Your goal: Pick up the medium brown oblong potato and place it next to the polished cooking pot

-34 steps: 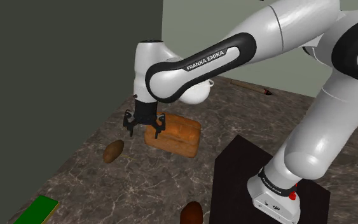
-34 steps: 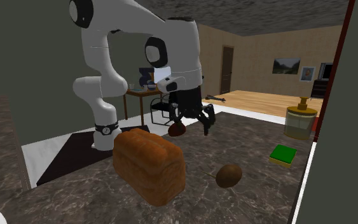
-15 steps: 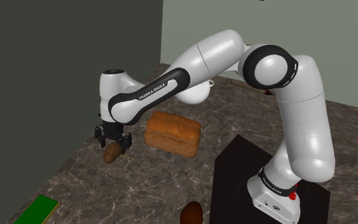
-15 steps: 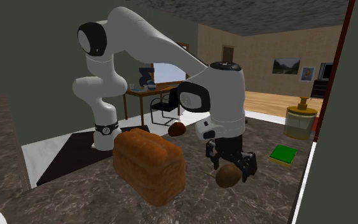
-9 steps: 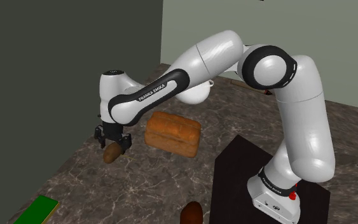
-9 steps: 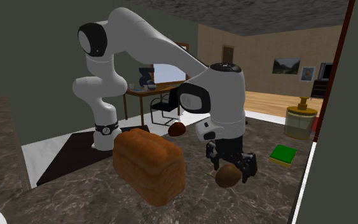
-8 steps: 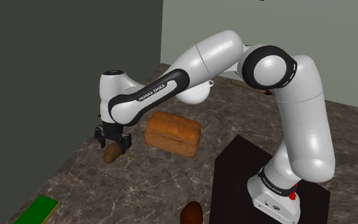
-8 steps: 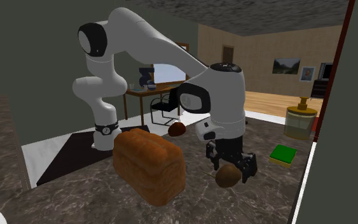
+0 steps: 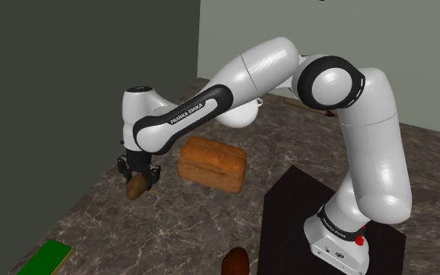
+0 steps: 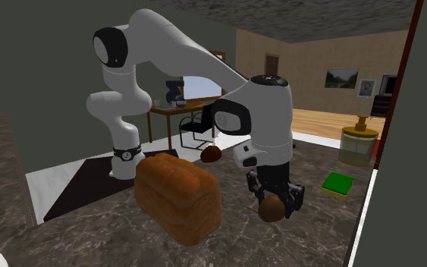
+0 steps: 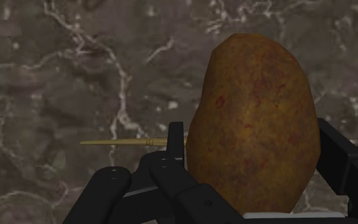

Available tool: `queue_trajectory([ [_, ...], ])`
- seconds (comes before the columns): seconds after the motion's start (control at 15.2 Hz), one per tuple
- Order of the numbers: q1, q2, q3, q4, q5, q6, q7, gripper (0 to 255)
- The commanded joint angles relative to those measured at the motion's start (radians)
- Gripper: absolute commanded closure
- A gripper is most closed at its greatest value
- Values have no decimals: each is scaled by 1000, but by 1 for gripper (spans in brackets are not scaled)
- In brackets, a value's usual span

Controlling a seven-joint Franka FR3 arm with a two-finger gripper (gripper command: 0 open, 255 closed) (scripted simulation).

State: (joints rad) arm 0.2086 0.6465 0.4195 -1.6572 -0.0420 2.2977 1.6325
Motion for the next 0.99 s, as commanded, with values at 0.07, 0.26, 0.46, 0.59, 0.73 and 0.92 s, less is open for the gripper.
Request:
queue_trajectory([
  [0.07,0,0,0,0,0,0,0,255],
  [0.26,-5,-24,6,5,7,-28,1,255],
  [0.46,-9,-46,12,13,13,-57,2,255],
  [0.59,-11,-60,15,19,18,-76,3,255],
  [0.73,-14,-74,19,26,22,-96,4,255],
  [0.92,-17,-93,24,38,28,-127,5,255],
])
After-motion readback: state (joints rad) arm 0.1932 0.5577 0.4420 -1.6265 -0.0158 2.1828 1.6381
